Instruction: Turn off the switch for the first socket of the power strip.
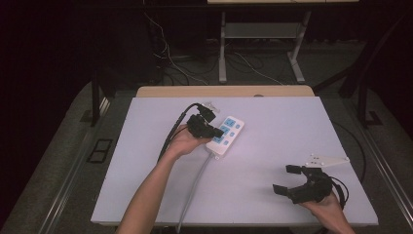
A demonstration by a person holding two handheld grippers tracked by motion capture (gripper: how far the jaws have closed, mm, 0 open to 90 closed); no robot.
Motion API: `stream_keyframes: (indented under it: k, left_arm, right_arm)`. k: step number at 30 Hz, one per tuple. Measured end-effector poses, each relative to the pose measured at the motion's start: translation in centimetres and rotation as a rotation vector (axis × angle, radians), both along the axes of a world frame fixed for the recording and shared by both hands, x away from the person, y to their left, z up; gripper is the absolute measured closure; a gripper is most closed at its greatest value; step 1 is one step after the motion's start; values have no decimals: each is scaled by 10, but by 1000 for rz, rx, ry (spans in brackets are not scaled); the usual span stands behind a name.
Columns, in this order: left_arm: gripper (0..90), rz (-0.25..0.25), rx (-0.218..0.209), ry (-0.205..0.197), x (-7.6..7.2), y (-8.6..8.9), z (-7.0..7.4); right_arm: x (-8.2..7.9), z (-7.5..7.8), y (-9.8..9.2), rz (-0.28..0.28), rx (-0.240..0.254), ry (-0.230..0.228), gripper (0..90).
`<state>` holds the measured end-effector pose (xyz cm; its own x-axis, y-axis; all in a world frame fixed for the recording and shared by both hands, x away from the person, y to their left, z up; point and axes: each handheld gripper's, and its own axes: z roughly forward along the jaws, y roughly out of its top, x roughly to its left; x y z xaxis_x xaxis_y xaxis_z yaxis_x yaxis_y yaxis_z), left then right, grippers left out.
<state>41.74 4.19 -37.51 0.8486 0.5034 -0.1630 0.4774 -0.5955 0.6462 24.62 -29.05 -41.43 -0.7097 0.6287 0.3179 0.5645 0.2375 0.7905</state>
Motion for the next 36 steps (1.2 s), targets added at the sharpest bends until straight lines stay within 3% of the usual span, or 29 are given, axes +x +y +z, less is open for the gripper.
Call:
stream_keyframes:
  k: [36]
  left_arm:
    - [894, -31, 62, 47, 8, -21, -31]
  right_arm:
    - [0, -1, 2, 17, -16, 4, 6]
